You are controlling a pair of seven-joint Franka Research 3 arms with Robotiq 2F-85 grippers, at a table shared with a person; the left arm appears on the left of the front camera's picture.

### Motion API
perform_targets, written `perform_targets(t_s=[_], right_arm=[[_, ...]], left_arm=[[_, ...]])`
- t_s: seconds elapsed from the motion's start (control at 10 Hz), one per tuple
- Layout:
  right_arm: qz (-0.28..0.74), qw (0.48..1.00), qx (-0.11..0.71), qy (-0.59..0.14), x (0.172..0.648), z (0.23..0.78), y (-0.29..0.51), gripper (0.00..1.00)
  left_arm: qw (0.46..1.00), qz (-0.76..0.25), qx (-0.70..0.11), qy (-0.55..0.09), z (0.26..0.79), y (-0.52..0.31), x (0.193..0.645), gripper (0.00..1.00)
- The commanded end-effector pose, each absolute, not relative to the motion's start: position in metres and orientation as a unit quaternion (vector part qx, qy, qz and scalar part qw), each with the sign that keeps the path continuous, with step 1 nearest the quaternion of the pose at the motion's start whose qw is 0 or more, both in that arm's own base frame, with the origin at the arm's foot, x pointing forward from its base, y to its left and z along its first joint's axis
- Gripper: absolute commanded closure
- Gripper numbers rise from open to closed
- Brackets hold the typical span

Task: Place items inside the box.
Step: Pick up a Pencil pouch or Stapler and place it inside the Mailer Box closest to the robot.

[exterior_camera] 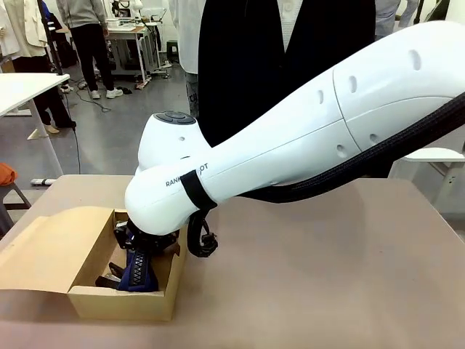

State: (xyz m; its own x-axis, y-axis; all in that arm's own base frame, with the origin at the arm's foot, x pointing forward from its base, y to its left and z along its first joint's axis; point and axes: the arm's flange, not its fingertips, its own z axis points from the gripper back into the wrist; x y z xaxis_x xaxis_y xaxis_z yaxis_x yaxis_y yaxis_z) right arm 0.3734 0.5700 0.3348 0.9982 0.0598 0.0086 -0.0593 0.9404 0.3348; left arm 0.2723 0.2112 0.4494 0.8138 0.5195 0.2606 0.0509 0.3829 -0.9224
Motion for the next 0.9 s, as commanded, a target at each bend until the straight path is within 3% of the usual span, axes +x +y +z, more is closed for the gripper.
perform_targets(t_s=[0.0,0.1,0.2,0.3,0.4,0.5,0.7,0.8], right_arm=[[0.017,0.985,0.172,0.011,0.379,0.339,0.566,0.86],[0.02,0.985,0.172,0.013,0.378,0.339,0.564,0.33],[0.018,0.984,0.176,0.015,0.378,0.34,0.562,0.27],[0.018,0.984,0.178,0.011,0.378,0.342,0.559,0.0],[0.017,0.983,0.184,0.007,0.377,0.346,0.557,0.0],[0.013,0.982,0.187,0.001,0.377,0.349,0.553,0.2],[0.012,0.98,0.198,-0.007,0.372,0.358,0.546,0.0],[0.013,0.98,0.199,-0.011,0.37,0.362,0.544,0.0]], left_arm=[[0.781,0.143,-0.542,-0.276,0.449,0.209,0.271,0.0],[0.781,0.143,-0.542,-0.276,0.449,0.209,0.271,0.0],[0.781,0.143,-0.542,-0.276,0.449,0.209,0.271,0.0],[0.781,0.143,-0.542,-0.276,0.449,0.209,0.271,0.0],[0.781,0.143,-0.542,-0.276,0.449,0.209,0.271,0.0],[0.781,0.143,-0.542,-0.276,0.449,0.209,0.271,0.0],[0.781,0.143,-0.542,-0.276,0.449,0.209,0.271,0.0],[0.781,0.143,-0.542,-0.276,0.449,0.209,0.271,0.0]])
